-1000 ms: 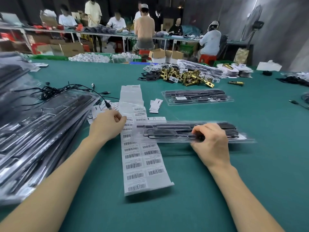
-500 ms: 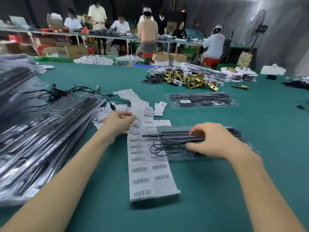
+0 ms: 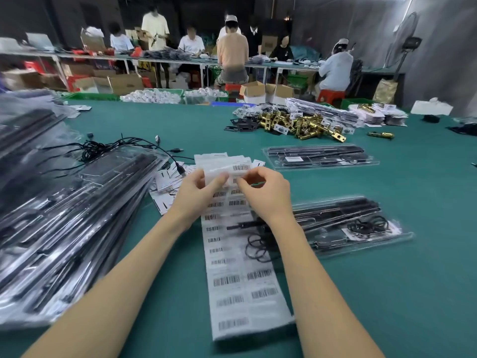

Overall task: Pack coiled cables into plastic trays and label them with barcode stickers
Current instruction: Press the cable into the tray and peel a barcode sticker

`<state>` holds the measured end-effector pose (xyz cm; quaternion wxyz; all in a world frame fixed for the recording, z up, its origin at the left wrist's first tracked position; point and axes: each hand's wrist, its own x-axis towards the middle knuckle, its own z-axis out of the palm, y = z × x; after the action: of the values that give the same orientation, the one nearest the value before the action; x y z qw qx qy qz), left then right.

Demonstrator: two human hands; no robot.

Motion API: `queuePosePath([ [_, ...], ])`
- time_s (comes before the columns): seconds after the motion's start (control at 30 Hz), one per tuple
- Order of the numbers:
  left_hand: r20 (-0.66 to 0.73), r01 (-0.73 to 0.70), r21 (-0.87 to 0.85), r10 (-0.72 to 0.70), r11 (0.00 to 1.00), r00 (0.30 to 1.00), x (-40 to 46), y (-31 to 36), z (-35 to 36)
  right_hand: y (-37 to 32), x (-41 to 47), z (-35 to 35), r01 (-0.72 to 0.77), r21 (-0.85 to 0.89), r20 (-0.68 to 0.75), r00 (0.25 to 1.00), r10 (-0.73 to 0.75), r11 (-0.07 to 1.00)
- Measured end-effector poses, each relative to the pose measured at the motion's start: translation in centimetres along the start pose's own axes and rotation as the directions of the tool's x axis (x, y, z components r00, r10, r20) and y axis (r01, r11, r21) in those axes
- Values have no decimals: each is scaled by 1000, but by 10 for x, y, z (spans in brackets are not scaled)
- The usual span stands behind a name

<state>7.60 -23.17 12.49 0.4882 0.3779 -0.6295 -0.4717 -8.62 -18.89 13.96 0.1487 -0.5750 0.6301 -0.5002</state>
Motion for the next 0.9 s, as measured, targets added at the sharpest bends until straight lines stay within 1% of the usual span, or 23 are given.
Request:
queuePosePath([
  [0.13, 31, 88, -166, -84, 982, 996, 1, -1, 0, 5, -5, 4, -2, 87, -46, 999, 6, 996],
  [0.23, 23, 141, -224, -139, 964, 990, 0, -2, 2, 3, -9, 9, 24, 139, -81, 997, -13, 990],
  [0.37, 49, 174, -253, -167, 952, 985, 0, 0, 0, 0, -10, 10, 60, 190, -177, 984, -26, 980],
  [0.47, 53, 175, -276, -167, 945, 985, -1, 2, 1, 2, -8, 6, 67, 192, -224, 974, -23, 979],
  [0.63, 69, 188, -310, -175, 932, 982, -3, 3, 2, 1, -11, 7, 109, 140, -238, 968, -74, 984],
  [0.9, 116, 197, -284, -170, 938, 979, -4, 6, 1, -1, -13, 7, 86, 164, -256, 966, -42, 983],
])
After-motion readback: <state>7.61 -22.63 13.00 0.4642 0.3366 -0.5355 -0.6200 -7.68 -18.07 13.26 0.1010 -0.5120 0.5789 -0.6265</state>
